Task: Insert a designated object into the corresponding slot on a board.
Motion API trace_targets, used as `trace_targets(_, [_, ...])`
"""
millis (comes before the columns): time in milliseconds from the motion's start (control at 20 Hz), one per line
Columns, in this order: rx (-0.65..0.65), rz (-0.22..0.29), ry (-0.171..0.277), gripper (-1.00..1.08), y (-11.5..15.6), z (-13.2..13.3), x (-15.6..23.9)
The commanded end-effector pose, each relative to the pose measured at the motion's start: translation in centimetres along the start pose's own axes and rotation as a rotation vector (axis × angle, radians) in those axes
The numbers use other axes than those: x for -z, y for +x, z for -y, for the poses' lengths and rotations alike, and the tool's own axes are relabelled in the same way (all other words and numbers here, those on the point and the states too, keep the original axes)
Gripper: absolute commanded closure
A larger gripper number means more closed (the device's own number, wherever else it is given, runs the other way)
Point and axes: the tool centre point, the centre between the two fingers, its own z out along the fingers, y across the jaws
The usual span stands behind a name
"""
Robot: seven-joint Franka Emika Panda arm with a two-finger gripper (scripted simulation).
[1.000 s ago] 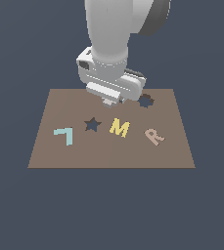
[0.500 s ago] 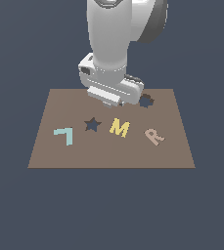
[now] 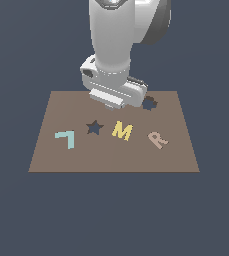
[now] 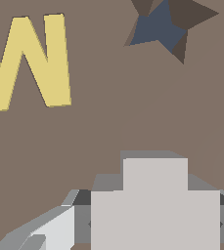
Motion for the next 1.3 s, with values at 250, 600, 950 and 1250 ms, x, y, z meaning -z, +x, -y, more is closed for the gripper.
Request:
trace_targets(250, [0.002,0.0,0.0,1.08,-0.2,0.3,0.0])
trace_targets(600, [0.028,0.001,-0.001,1.08,-1.8,3.7,0.3])
trace_targets(950, [0.07,0.002,-0.001,1.08,-4.7,9.2,0.8])
trace_targets(1250, [0.087,0.002,-0.002,1.08,-5.9,11.6,1.0])
